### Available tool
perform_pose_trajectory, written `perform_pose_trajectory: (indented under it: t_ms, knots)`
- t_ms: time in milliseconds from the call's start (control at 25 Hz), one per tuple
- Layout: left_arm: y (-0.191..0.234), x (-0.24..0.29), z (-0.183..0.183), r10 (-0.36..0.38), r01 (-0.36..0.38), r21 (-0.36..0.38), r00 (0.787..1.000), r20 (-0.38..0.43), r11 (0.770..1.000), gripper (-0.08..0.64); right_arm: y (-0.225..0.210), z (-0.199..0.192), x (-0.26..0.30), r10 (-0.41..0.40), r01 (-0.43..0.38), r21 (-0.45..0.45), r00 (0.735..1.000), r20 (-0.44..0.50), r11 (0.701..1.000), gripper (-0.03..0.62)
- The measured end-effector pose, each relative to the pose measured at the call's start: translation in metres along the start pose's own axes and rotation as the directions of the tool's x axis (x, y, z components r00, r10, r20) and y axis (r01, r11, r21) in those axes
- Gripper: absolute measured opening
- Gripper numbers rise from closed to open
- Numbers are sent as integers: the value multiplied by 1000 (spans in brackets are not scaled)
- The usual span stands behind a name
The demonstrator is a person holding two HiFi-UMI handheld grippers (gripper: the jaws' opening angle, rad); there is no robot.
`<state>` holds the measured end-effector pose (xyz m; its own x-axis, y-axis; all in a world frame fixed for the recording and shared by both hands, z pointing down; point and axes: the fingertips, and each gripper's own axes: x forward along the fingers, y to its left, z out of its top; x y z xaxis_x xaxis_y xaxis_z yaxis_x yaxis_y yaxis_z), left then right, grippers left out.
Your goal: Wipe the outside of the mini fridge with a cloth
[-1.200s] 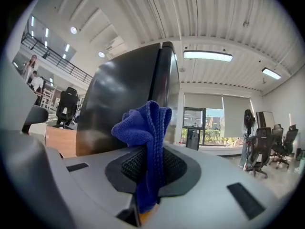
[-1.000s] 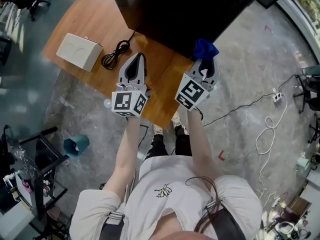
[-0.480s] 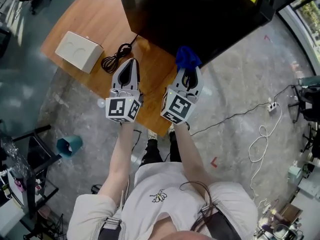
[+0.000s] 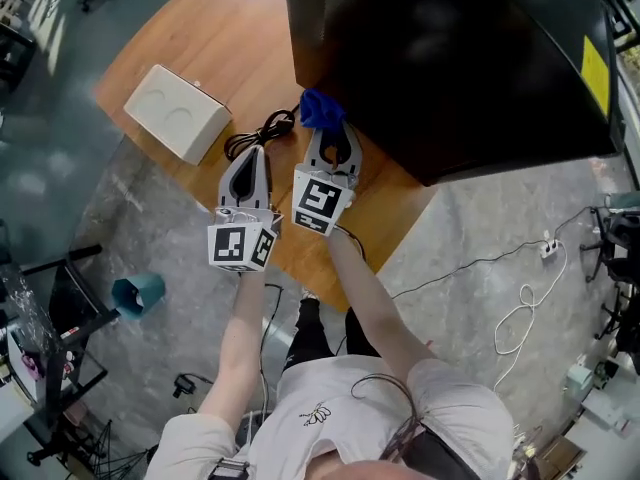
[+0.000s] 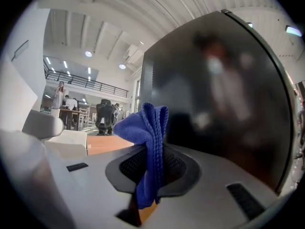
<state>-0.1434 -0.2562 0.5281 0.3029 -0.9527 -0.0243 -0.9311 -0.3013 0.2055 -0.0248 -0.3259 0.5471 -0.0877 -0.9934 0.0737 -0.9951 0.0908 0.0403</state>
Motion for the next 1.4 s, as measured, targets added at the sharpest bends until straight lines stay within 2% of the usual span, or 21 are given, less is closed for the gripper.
perform_pose_trajectory:
  t_ms: [240, 480, 640, 920, 1080, 1400]
  knots:
    - [29, -2, -20, 59, -60, -40, 998, -20, 997, 5, 30, -11, 53, 15, -15, -7, 1000, 0, 1000, 69]
    - [40, 6, -24, 76, -76, -58, 997, -10, 995, 5, 55, -26, 84, 43, -44, -24, 999, -25, 999, 69]
    - [44, 10, -22, 74, -74, -66, 997, 6, 995, 5, 59, -39, 98, 40, -41, -1, 997, -58, 999, 69]
    - [45, 10, -25, 79, -79, -70, 997, -9, 994, 5, 54, -48, 103, 11, -10, 13, 996, -93, 1000, 69]
    - [40, 9, -24, 74, -75, -72, 997, -6, 995, 5, 42, -47, 93, -37, 36, -10, 994, -99, 999, 69]
    - [23, 7, -15, 46, -46, -63, 999, 2, 997, 5, 4, -47, 58, -122, 128, 29, 982, -145, 991, 69]
